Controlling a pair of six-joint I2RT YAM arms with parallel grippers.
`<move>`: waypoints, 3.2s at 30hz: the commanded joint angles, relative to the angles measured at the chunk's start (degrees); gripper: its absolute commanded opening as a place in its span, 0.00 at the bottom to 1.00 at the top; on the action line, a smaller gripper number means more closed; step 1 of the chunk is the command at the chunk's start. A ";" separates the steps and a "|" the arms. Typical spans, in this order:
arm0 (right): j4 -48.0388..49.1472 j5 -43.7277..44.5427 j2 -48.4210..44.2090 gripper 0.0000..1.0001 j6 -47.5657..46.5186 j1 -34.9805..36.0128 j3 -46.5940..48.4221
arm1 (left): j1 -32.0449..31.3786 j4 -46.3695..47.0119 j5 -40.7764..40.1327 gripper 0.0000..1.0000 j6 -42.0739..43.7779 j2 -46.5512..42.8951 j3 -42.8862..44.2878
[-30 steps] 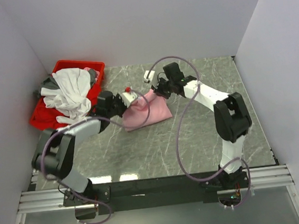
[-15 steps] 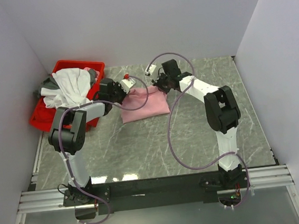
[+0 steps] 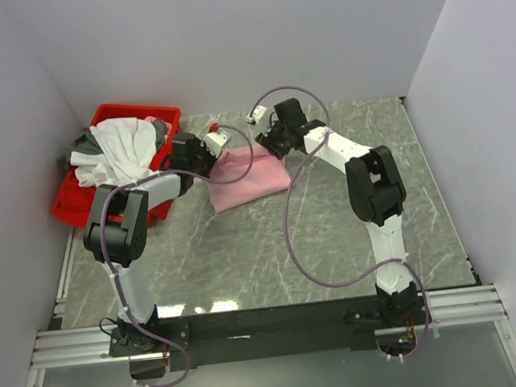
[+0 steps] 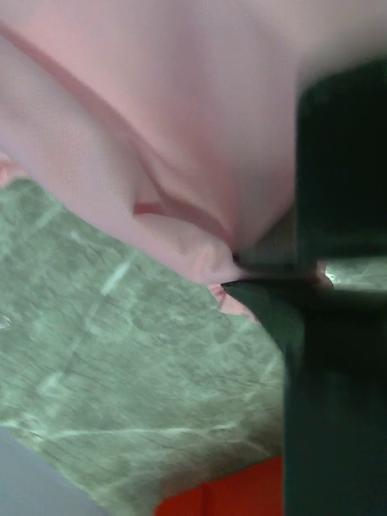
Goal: Fold and stack the t-shirts
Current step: Fold the tshirt, then neatly place the folded tshirt to the corner
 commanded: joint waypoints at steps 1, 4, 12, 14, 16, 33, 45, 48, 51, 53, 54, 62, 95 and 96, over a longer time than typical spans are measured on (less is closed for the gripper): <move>2.89 5.59 1.21 0.53 3.90 1.08 5.42 | 0.27 -0.81 -9.80 0.31 -8.53 -1.75 3.57; 6.84 15.95 1.04 0.73 13.65 0.82 7.45 | 0.44 -5.36 -22.62 0.67 -19.24 -2.63 9.18; -2.97 -10.64 -4.32 0.77 27.56 -6.91 8.77 | 2.03 -16.90 -24.36 0.97 -30.54 -11.58 19.14; -5.53 -20.11 -4.41 0.80 28.78 -9.11 6.42 | 2.11 -17.60 -20.94 0.96 -31.24 -16.33 16.69; -7.01 -24.97 -3.71 0.81 31.86 -9.38 4.91 | 2.46 -18.66 -18.91 0.95 -33.69 -21.41 14.22; -12.91 -15.13 10.35 0.82 47.08 -8.41 9.47 | 5.10 -23.06 -8.18 0.95 -40.38 -61.68 -24.45; -16.43 -22.96 11.50 0.38 43.39 -7.10 9.82 | 5.10 -23.94 -7.82 0.94 -41.09 -65.56 -27.10; -17.39 -22.52 11.15 0.20 42.42 -7.97 10.53 | 5.19 -23.85 -6.95 0.94 -41.26 -64.95 -27.36; -17.66 -20.76 9.13 0.09 40.58 -10.42 10.71 | 5.10 -23.41 -6.42 0.94 -41.62 -65.12 -27.89; -19.06 -19.10 7.73 0.06 38.74 -12.27 11.05 | 5.10 -22.97 -6.42 0.94 -41.70 -65.65 -28.50; -20.02 -18.74 7.63 0.06 37.86 -13.32 11.49 | 5.10 -22.88 -6.42 0.94 -41.79 -65.91 -28.68; -30.75 -8.30 5.44 0.04 24.51 -27.46 12.37 | 5.10 -22.79 -5.28 0.94 -41.09 -66.26 -29.47; -15.45 20.58 -12.02 0.71 4.81 -39.00 1.75 | 5.10 -21.21 -6.50 0.94 -41.00 -67.85 -28.24; -17.55 14.29 -13.71 0.72 3.84 -37.95 -0.61 | 5.19 -21.12 -6.85 0.95 -41.44 -67.93 -27.98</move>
